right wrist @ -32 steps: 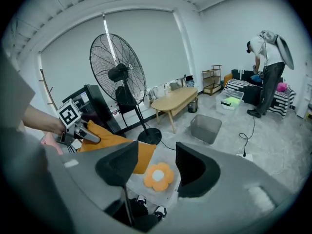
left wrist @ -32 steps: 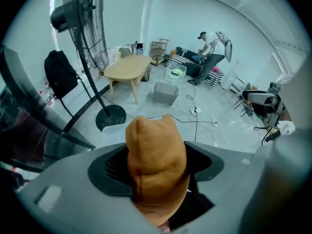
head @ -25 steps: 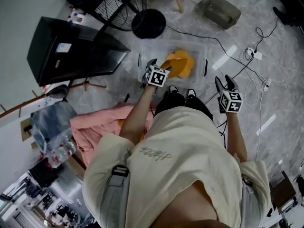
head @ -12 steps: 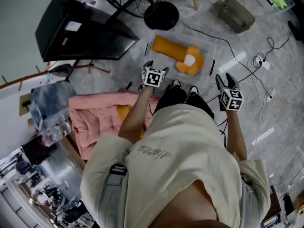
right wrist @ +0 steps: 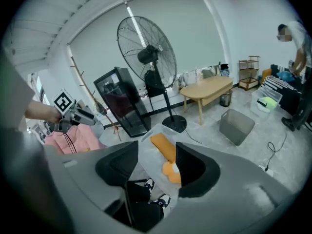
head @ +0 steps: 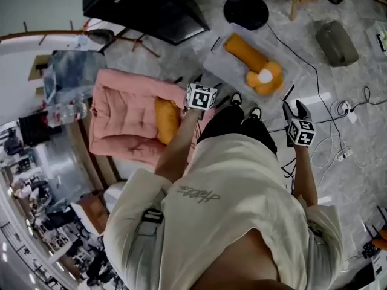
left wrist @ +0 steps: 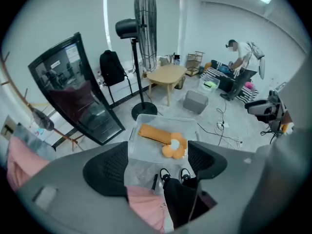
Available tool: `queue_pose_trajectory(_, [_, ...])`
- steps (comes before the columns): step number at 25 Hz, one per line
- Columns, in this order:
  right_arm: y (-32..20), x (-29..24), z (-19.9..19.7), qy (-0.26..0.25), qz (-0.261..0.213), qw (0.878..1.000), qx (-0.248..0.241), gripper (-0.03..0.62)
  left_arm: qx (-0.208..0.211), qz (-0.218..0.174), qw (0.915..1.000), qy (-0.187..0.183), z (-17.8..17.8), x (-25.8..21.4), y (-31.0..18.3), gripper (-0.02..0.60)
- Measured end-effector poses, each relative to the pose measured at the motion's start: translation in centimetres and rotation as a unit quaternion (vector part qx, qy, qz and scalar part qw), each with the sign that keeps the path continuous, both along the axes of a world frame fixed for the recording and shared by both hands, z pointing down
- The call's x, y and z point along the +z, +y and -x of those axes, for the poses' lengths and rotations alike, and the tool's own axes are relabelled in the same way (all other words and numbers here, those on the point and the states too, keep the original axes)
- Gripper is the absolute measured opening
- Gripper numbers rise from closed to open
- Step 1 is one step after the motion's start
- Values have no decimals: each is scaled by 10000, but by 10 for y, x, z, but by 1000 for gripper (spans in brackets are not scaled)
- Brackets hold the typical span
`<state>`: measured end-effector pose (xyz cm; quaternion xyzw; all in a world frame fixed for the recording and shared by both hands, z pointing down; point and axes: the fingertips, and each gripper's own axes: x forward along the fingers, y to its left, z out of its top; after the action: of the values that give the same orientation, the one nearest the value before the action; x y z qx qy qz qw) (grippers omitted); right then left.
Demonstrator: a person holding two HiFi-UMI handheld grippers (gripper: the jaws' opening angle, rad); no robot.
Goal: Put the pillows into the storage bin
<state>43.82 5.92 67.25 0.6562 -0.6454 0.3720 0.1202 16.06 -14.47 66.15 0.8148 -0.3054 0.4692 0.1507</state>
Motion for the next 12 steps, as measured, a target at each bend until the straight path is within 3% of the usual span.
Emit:
queue_pose_trajectory(5, [-31,9,34,140,-8,9949,-1001,235,-908,63,9958,-83,78,3,26,408])
queue_pose_trajectory(12, [-78,-9,103,174,-166,9793,-2012,235,-2055,-84,9786,-24,183,-14,56,410])
